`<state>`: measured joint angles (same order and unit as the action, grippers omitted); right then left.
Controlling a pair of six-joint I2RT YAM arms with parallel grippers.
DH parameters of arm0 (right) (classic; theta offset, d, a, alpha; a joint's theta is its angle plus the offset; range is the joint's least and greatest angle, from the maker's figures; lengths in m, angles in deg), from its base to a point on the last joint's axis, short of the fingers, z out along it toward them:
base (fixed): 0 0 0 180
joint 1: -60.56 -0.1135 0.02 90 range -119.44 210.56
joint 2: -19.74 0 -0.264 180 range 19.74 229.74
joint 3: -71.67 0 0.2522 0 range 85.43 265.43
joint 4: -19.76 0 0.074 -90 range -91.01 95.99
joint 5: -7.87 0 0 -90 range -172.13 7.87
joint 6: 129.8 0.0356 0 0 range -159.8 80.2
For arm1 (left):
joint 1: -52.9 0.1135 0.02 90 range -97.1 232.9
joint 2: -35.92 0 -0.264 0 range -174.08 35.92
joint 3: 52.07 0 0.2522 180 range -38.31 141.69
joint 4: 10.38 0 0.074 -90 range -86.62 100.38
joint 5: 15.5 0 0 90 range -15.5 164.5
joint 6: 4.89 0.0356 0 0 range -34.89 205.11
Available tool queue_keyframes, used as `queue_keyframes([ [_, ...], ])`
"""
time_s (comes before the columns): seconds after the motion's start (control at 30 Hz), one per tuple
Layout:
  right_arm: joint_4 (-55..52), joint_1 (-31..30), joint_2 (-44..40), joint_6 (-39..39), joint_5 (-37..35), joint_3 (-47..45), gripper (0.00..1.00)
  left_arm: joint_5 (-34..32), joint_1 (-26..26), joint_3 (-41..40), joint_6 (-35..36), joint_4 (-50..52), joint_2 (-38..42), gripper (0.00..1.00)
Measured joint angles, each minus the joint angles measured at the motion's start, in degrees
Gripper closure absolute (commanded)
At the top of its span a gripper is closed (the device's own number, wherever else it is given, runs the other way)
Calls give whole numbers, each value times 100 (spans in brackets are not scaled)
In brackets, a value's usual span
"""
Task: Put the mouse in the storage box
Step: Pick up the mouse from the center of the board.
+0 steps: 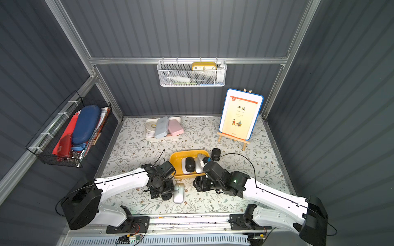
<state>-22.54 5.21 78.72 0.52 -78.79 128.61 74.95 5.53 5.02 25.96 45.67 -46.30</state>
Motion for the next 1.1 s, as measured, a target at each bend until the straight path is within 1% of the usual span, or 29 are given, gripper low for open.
queue_keyframes([
  [0.07, -9, 0, 22, 11, -15, 2, 27, 2, 0, 0, 13, -44, -15, 22],
  [0.13, -90, -7, 83, 9, -37, 63, 27, 17, 0, 0, 35, -90, -57, 27],
  [0.2, -144, -20, 127, -7, -96, 133, 27, 63, 0, 0, 94, -136, -177, 28],
  [0.3, -179, -33, 133, -26, -164, 201, 27, 81, 0, 44, 153, -90, -275, 34],
  [0.37, -201, -31, 140, -31, -186, 234, 27, 79, 0, 50, 195, -76, -282, 42],
  [0.4, -203, -33, 142, -31, -190, 247, 27, 81, 0, 63, 229, -68, -286, 44],
  [0.43, -199, -31, 142, -31, -195, 251, 27, 81, 0, 74, 260, -66, -297, 47],
  [0.47, -199, -31, 144, -31, -203, 251, 27, 81, 0, 90, 275, -55, -319, 53],
  [0.53, -199, -33, 144, -31, -205, 251, 27, 81, 0, 122, 289, -22, -361, 57],
  [0.57, -199, -33, 144, -28, -205, 251, 27, 81, 0, 133, 291, -11, -369, 63],
  [0.6, -199, -31, 144, -28, -205, 251, 27, 79, -2, 138, 291, -4, -372, 65],
  [0.73, -199, -31, 144, -31, -210, 251, 27, 26, -2, 177, 291, 37, -389, 67],
  [0.83, -197, -33, 146, -31, -216, 251, 27, -153, -17, 332, 291, 203, -435, 67],
  [1.1, -195, -33, 138, -26, -326, 251, 27, -525, -17, 1453, 321, 914, -275, 67],
])
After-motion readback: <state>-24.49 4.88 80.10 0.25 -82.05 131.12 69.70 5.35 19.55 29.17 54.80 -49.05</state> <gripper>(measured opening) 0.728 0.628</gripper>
